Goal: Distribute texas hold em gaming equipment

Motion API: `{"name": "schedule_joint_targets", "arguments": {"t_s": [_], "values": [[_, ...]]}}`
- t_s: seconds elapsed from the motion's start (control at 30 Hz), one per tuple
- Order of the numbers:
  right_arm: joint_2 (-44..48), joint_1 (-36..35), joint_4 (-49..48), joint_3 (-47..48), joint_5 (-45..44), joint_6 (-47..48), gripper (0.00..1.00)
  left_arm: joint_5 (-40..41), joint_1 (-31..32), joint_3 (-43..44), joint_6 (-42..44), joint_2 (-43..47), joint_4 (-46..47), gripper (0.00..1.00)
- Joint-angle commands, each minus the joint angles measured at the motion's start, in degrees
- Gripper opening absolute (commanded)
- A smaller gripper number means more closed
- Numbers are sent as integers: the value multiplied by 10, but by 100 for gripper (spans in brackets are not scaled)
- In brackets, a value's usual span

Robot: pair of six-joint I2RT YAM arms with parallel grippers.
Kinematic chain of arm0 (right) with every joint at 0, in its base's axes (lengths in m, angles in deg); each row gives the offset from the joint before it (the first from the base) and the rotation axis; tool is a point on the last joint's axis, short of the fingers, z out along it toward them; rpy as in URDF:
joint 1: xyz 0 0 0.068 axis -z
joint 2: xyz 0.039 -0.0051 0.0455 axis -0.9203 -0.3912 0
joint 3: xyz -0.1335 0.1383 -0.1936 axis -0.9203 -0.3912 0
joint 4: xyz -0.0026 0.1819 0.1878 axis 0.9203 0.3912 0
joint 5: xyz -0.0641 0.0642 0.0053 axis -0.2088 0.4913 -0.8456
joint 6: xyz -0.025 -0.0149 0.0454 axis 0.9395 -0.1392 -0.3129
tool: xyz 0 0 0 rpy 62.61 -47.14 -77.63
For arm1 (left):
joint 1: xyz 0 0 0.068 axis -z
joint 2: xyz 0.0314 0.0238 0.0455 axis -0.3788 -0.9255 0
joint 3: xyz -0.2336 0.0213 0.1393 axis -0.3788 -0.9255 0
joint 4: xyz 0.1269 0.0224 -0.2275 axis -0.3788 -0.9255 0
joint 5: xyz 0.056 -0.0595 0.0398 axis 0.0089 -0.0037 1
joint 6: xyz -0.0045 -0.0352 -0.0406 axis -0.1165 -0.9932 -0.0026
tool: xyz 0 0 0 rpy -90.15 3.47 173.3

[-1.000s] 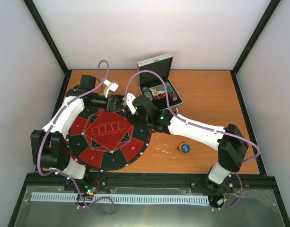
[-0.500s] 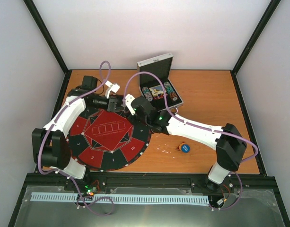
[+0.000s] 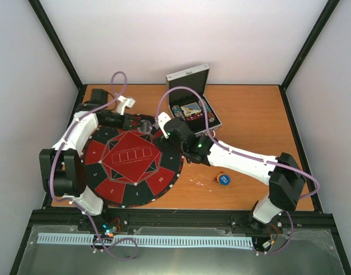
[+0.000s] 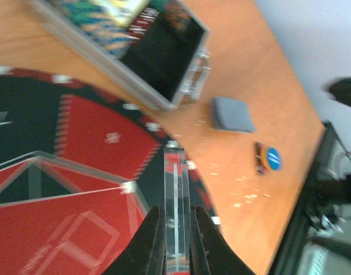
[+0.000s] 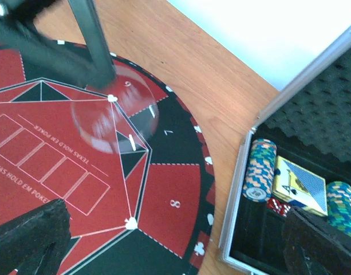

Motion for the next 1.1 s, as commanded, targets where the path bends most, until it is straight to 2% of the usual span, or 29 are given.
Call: {"name": "schedule_joint_targets", "arguments": {"t_s": [0.0,0.23,0.4,0.73,1.07], "values": [[39,12,-10,-30,-28,-9,100,56,-103,22,21,-13,8,1],[66,56,-5,-73,13,-37,100,80,-221,-5,41,-51,47,1],[77,72,-9,-94,31,-37,100,54,-289,2,42,-108,64,1],[69,75,-9,-91,33,-26,100,14,-339,57,25,-247,84,1],[66,76,1,-82,33,-31,100,33,-354,87,1,-302,124,1]]}}
